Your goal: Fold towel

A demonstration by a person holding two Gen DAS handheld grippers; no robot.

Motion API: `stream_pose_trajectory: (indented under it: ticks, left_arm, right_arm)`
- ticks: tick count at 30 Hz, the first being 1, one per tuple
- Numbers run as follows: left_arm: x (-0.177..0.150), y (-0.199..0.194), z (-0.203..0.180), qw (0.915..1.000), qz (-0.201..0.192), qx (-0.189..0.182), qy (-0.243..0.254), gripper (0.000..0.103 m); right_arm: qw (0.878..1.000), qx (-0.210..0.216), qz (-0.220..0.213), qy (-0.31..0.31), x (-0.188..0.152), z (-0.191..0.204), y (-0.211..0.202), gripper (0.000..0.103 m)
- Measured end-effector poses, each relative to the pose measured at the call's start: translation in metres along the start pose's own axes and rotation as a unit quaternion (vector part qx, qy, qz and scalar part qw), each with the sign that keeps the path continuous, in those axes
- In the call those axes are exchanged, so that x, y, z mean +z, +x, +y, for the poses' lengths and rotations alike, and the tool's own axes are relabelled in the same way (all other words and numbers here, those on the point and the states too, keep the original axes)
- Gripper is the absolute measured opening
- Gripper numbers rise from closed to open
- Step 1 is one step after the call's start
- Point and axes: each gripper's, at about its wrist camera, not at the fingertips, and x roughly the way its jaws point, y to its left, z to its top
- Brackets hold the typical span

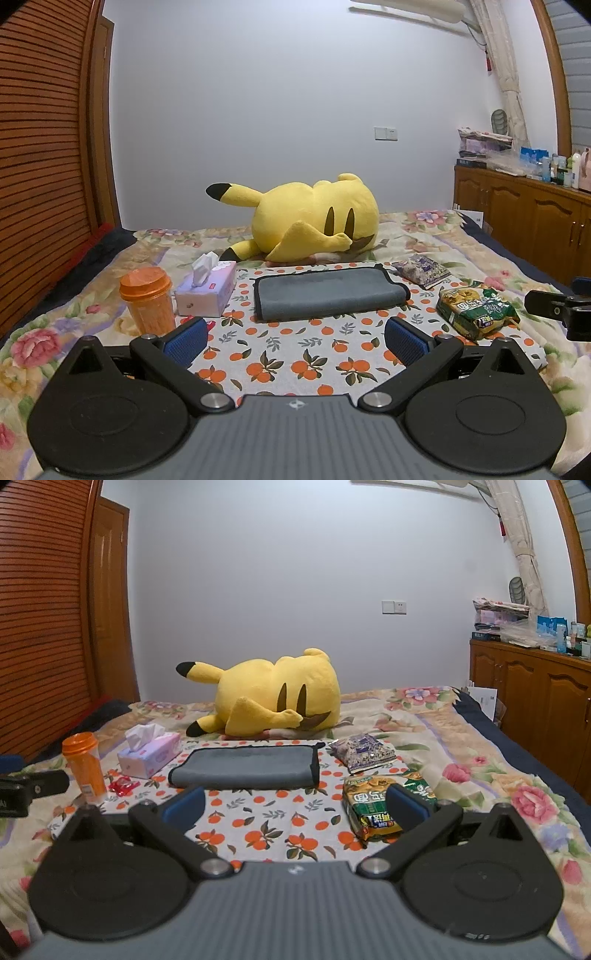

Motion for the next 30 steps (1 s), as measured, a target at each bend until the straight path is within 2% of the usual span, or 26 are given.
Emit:
stream_pose_trajectory:
  ticks: [30]
  left_arm:
    - [-0.0002, 0.0013, 0.0021, 1.0, 0.0, 0.002, 0.0, 0.103]
  right_arm:
    - [1.0, 0.0, 0.0, 0.0, 0.0002, 0.0004, 0.0004, 0.103]
